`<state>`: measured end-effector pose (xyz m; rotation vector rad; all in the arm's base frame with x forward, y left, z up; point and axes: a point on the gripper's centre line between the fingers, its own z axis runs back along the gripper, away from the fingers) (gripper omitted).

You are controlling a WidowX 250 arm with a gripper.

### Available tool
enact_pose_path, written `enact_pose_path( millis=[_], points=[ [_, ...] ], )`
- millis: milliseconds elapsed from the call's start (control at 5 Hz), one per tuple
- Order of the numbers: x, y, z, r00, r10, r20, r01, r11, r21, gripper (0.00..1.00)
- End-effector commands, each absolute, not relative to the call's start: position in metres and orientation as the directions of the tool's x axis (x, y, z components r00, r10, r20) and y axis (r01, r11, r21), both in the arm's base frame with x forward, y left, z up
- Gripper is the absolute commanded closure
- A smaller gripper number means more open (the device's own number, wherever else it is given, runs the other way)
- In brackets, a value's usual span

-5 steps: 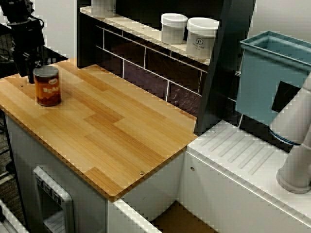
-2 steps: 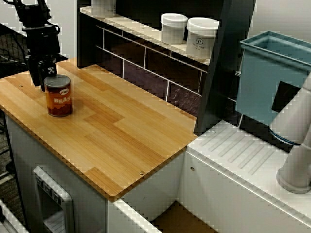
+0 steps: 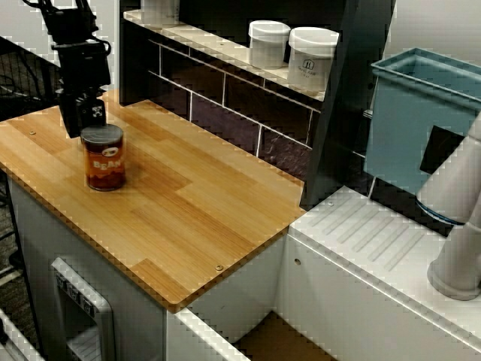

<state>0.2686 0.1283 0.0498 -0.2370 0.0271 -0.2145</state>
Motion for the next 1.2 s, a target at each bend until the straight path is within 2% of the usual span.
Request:
enact_pose_path(
  millis=[0, 200, 800, 1000],
  points=[
    [0.26, 0.093, 0.074, 0.961, -0.276, 0.022, 0.275, 0.939, -0.207, 0.0],
    [0.255, 0.082, 0.077, 0.959, -0.283, 0.025, 0.282, 0.935, -0.216, 0.0],
    [0.262, 0.039, 0.07, 0.963, -0.264, -0.056, 0.24, 0.934, -0.266, 0.0],
    [0.26, 0.029, 0.068, 0.955, -0.291, -0.057, 0.267, 0.929, -0.257, 0.0]
  ],
)
